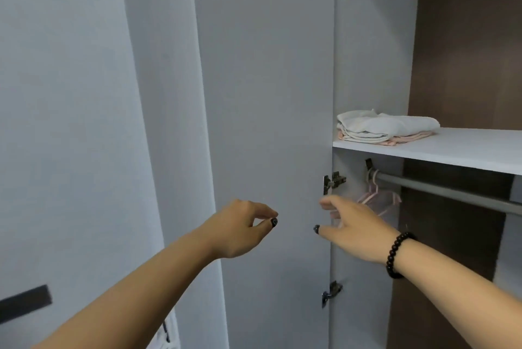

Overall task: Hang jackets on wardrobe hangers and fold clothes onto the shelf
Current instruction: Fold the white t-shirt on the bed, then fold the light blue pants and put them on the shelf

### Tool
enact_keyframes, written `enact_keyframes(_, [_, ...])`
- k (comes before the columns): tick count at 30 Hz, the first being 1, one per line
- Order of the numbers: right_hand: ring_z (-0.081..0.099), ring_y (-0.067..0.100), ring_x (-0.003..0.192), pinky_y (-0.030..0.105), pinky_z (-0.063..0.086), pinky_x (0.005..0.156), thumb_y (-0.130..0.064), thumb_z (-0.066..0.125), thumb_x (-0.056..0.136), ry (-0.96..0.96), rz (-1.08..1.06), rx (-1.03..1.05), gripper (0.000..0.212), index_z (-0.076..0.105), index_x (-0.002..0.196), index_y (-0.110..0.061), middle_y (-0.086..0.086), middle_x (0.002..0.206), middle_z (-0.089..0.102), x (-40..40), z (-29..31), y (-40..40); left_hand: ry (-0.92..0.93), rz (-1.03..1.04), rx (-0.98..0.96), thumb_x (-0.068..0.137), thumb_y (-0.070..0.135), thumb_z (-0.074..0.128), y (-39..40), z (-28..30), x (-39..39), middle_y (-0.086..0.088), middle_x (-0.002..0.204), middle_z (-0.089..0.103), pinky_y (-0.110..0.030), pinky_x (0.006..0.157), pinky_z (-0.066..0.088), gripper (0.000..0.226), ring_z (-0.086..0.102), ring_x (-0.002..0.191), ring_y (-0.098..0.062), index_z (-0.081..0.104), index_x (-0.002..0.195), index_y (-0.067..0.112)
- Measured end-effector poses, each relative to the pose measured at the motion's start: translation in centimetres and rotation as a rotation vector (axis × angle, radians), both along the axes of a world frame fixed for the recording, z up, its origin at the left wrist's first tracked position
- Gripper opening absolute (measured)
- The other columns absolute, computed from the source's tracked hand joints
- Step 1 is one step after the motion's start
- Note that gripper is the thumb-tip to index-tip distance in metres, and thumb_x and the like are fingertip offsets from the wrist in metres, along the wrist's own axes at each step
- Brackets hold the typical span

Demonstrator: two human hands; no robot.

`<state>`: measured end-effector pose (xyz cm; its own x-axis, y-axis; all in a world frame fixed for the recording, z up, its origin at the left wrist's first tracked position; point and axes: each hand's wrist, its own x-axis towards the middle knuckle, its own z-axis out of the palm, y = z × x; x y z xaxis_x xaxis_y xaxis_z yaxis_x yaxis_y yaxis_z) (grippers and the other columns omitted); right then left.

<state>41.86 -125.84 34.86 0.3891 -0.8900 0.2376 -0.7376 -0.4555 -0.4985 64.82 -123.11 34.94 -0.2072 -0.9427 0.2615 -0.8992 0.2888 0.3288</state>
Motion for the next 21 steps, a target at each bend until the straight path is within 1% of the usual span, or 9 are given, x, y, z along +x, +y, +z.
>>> enact_keyframes(3, [0.039,0.006,0.130,0.024,0.033,0.107,-0.036,0.057,0.091,-0.083,0.086,0.043,0.057,0.034,0.142,-0.025,-0.011,0.144,0.039,1.6,-2.2,2.8,-0.035,0.073,-0.001,0.099,0.040,0.044,4.2,-1.3,0.6,0.017,0.136,0.055,-0.026,0.104,0.042,0.038,0.055,0.120,-0.004,0.055,0.134,0.030])
enact_keyframes(5, [0.041,0.004,0.127,0.022,0.034,0.104,-0.036,0.058,0.091,-0.163,0.139,0.095,0.053,0.038,0.139,-0.026,-0.013,0.140,0.042,2.5,-3.8,4.7,-0.033,0.124,0.028,0.099,0.041,0.043,6.8,-2.6,0.9,0.018,0.137,0.054,-0.024,0.104,0.041,0.039,0.056,0.118,-0.004,0.053,0.136,0.030])
enact_keyframes(7, [0.046,0.003,0.121,0.018,0.038,0.096,-0.032,0.061,0.089,-0.244,0.178,0.197,0.047,0.043,0.133,-0.028,-0.014,0.133,0.047,3.3,-5.6,6.7,-0.018,0.156,0.071,0.099,0.042,0.044,9.5,-4.2,1.2,0.018,0.138,0.054,-0.023,0.104,0.041,0.040,0.054,0.120,-0.003,0.053,0.136,0.031])
enact_keyframes(10, [0.056,0.001,0.109,0.017,0.044,0.083,-0.027,0.065,0.087,-0.376,0.213,0.393,0.035,0.050,0.118,-0.032,-0.014,0.126,0.055,4.7,-8.5,9.4,0.009,0.207,0.140,0.099,0.041,0.045,13.2,-6.7,2.3,0.017,0.138,0.053,-0.017,0.100,0.039,0.040,0.054,0.120,-0.002,0.052,0.137,0.030])
enact_keyframes(12, [0.056,0.000,0.108,0.018,0.044,0.083,-0.026,0.065,0.087,-0.369,0.235,0.457,0.034,0.050,0.117,-0.032,-0.014,0.125,0.056,5.4,-10.2,11.0,0.049,0.252,0.189,0.099,0.042,0.045,15.7,-8.3,3.5,0.017,0.138,0.053,-0.017,0.100,0.039,0.041,0.055,0.118,-0.003,0.052,0.137,0.030])
enact_keyframes(14, [0.055,-0.001,0.108,0.016,0.042,0.082,-0.026,0.064,0.087,-0.338,0.256,0.493,0.036,0.050,0.120,-0.030,-0.014,0.125,0.055,6.3,-11.3,12.6,0.105,0.294,0.207,0.098,0.041,0.046,18.3,-9.6,4.7,0.018,0.137,0.054,-0.017,0.100,0.041,0.041,0.055,0.116,0.000,0.051,0.137,0.031])
enact_keyframes(17, [0.054,0.000,0.108,0.012,0.041,0.078,-0.026,0.063,0.089,-0.281,0.290,0.517,0.034,0.049,0.120,-0.032,-0.014,0.125,0.055,7.8,-12.2,14.7,0.179,0.356,0.216,0.098,0.037,0.048,22.0,-11.4,6.6,0.019,0.132,0.056,-0.012,0.095,0.039,0.040,0.054,0.108,0.008,0.051,0.138,0.030])
enact_keyframes(19, [0.053,0.000,0.110,0.012,0.040,0.078,-0.028,0.061,0.090,-0.220,0.318,0.506,0.033,0.050,0.121,-0.032,-0.015,0.126,0.054,9.3,-12.7,15.9,0.209,0.385,0.234,0.098,0.036,0.049,24.3,-12.7,8.3,0.018,0.133,0.056,-0.015,0.101,0.040,0.040,0.052,0.116,0.008,0.051,0.137,0.030])
enact_keyframes(21, [0.051,0.002,0.114,0.015,0.039,0.084,-0.030,0.059,0.092,-0.144,0.355,0.485,0.036,0.050,0.127,-0.030,-0.015,0.128,0.052,11.2,-13.3,17.0,0.238,0.428,0.257,0.097,0.038,0.049,26.5,-14.0,10.4,0.018,0.134,0.056,-0.020,0.105,0.041,0.040,0.050,0.121,0.007,0.052,0.136,0.031])
